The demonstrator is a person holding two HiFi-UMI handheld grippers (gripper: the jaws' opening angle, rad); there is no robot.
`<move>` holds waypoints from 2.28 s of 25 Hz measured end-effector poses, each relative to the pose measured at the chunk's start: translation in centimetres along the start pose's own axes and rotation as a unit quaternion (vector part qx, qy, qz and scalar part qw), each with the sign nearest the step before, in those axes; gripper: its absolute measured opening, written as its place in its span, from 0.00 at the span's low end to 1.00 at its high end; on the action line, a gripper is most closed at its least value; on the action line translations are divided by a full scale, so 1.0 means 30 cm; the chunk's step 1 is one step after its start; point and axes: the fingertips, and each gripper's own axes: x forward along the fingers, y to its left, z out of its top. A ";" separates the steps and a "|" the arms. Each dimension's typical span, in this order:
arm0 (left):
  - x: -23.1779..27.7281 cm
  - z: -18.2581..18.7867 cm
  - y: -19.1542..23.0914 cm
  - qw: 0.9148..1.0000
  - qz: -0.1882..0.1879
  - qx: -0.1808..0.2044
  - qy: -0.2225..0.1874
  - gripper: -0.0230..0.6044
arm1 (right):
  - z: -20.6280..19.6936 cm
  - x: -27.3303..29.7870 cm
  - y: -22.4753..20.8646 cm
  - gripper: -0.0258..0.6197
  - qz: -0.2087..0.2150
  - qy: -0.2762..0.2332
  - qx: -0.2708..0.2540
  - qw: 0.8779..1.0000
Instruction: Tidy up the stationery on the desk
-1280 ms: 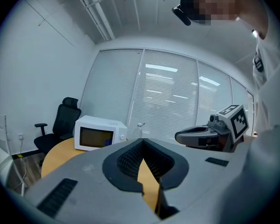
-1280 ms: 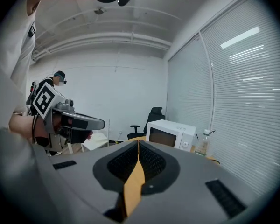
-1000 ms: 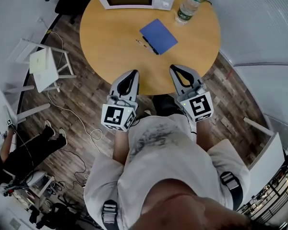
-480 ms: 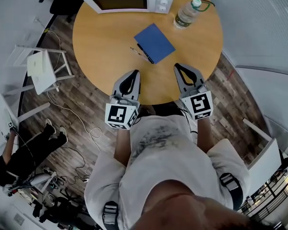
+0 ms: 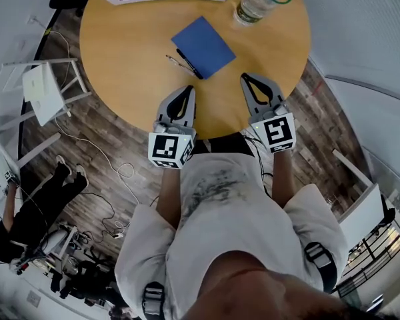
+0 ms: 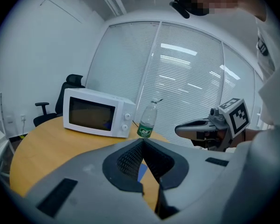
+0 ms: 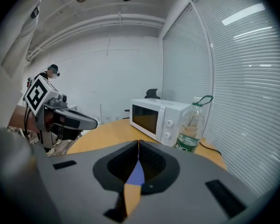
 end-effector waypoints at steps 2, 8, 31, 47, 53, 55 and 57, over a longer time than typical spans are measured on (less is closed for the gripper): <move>0.030 -0.033 0.004 1.000 0.003 0.000 0.006 0.05 | -0.030 0.018 -0.007 0.14 0.007 0.002 0.001 1.000; 0.117 -0.140 0.015 0.999 0.009 0.007 0.032 0.05 | -0.138 0.080 -0.022 0.14 0.026 0.025 -0.002 0.999; 0.403 -0.531 0.060 0.985 0.010 0.012 0.173 0.05 | -0.508 0.400 -0.076 0.14 0.077 0.131 -0.068 0.986; 0.443 -0.691 0.083 0.959 0.026 0.006 0.282 0.05 | -0.640 0.493 -0.089 0.14 0.097 0.191 -0.117 0.970; 0.443 -0.698 0.078 0.956 0.021 0.008 0.292 0.05 | -0.658 0.499 -0.084 0.14 0.102 0.197 -0.109 0.969; 0.439 -0.699 0.081 0.956 0.017 0.009 0.293 0.05 | -0.658 0.499 -0.079 0.14 0.099 0.198 -0.103 0.970; 0.435 -0.698 0.080 0.955 0.014 0.011 0.295 0.05 | -0.659 0.492 -0.076 0.14 0.094 0.204 -0.102 0.969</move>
